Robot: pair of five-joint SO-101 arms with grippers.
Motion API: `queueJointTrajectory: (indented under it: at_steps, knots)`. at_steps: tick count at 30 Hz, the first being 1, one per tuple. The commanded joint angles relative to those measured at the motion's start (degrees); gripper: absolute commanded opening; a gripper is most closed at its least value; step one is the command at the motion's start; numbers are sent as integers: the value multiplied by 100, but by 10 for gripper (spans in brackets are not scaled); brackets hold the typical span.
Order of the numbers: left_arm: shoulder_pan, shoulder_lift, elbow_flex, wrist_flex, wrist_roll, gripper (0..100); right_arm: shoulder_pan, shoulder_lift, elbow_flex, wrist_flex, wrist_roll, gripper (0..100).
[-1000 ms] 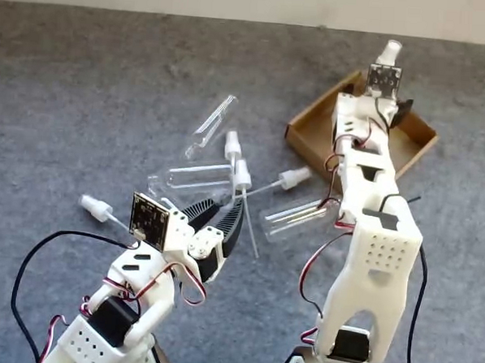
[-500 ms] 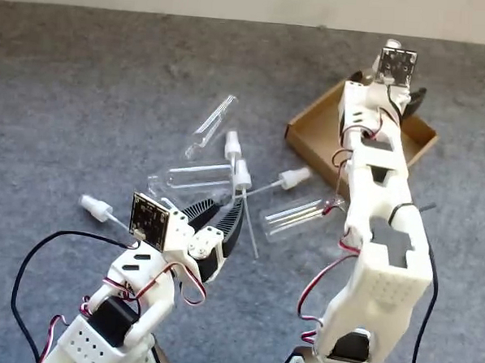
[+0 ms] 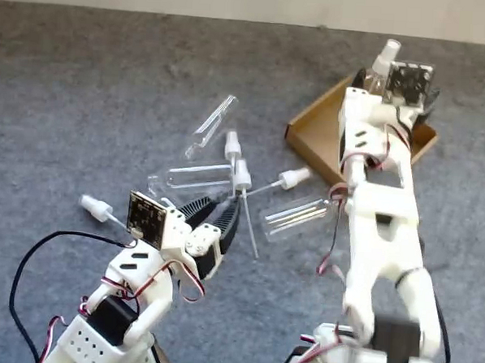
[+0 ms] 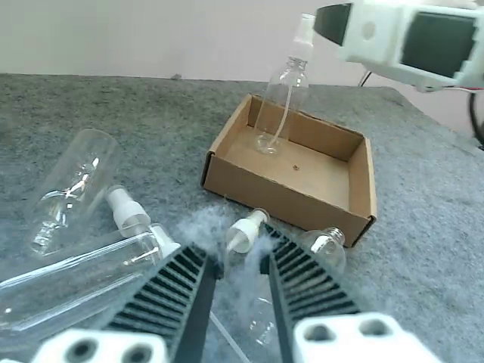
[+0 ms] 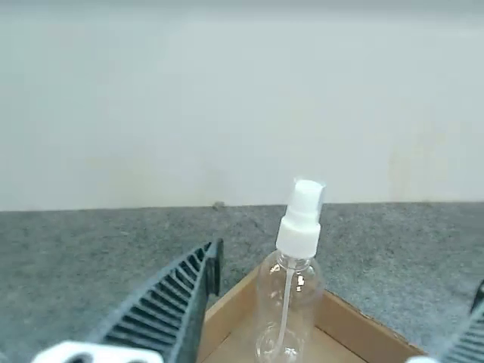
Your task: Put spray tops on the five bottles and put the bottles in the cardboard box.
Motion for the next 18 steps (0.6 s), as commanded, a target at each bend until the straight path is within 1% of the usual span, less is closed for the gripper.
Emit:
queueJointTrajectory:
  at_steps: [1,6,8,9,10,12,15,18]
  knots:
    - [-523,-48,119,-26,-62,42,-75,-1429,514,13,18,440]
    - [-1015,-48,119,-26,-62,43,-84,-3020,1648,22,18,440]
    - [-1095,-48,119,-26,-62,44,-84,-3582,2149,48,18,440]
    - [-1103,-48,119,-26,-62,44,-84,-3846,2360,224,26,440]
    - [-1103,-48,119,-26,-62,44,-84,-4084,2545,602,44,440]
    - [-1103,-48,119,-26,-62,43,-75,-4541,2712,1745,53,440]
    - [-1095,-31,119,-26,-62,42,-92,-5103,2343,3363,53,440]
    - [-1077,-31,119,-18,-62,42,-57,-5587,2026,4488,62,440]
